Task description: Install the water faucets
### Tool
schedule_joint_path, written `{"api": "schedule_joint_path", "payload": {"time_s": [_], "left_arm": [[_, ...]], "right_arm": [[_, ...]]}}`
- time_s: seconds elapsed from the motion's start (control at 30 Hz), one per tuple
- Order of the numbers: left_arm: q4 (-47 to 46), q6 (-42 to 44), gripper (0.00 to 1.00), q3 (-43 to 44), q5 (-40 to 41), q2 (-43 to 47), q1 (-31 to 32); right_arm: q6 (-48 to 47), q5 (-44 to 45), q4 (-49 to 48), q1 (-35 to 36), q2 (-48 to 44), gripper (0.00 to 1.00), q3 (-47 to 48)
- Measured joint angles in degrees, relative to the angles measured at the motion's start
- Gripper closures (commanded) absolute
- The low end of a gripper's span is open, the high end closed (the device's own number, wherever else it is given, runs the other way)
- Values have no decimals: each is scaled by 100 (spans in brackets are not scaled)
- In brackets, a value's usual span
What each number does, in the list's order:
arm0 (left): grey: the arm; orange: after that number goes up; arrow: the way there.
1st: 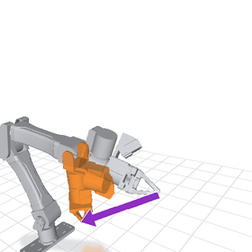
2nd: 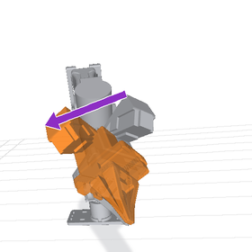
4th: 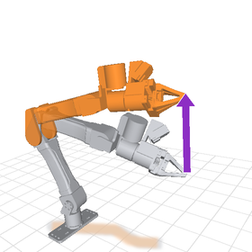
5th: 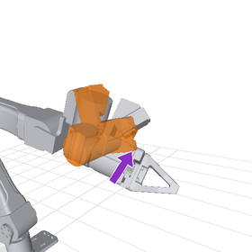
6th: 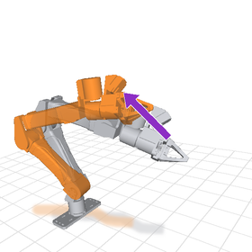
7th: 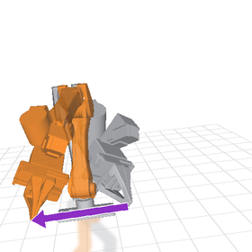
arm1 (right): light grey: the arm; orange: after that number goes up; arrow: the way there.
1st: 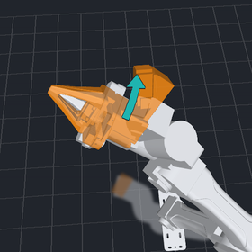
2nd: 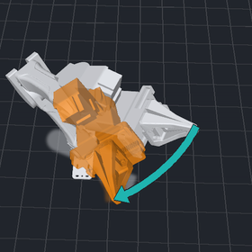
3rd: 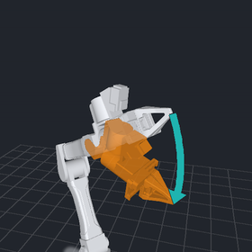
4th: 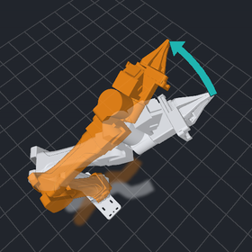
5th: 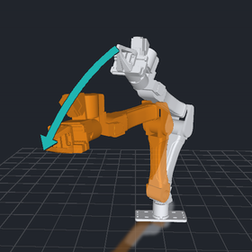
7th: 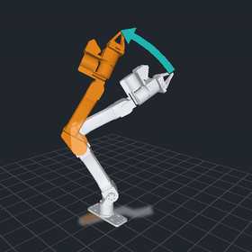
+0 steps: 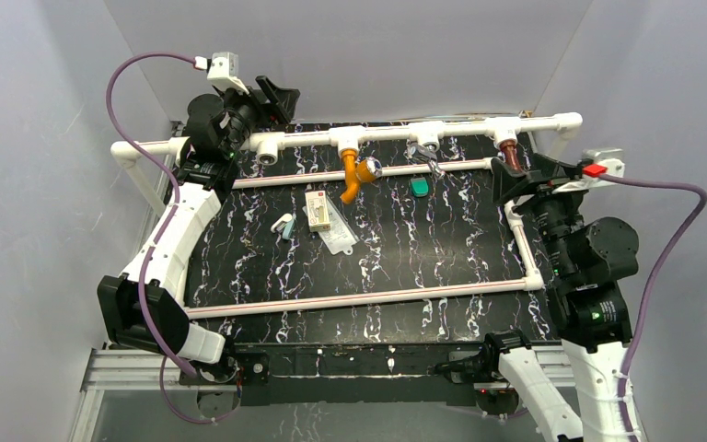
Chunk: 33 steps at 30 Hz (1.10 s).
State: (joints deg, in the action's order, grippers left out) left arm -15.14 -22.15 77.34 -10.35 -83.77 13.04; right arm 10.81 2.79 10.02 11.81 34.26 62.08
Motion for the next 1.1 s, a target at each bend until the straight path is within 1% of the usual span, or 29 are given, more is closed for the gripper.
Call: {"api": "schedule_joint_path", "payload": {"time_s": [0.27, 0.47, 0.63, 0.87, 1.1], "left_arm": [[0, 0, 21, 0, 0, 0, 0], [0, 0, 21, 0, 0, 0, 0], [2, 0, 21, 0, 0, 0, 0], [2, 0, 21, 0, 0, -2, 0], [0, 0, 21, 0, 0, 0, 0]], "right_arm": [[-1768, -225, 404, 0, -111, 19, -264], [-2605, -136, 448, 0, -101, 23, -431], [-2903, 133, 295, 0, -74, 30, -682], [-2957, 391, -17, 0, 133, 36, -811], [-2964, 640, -334, 0, 181, 38, -953]]}}
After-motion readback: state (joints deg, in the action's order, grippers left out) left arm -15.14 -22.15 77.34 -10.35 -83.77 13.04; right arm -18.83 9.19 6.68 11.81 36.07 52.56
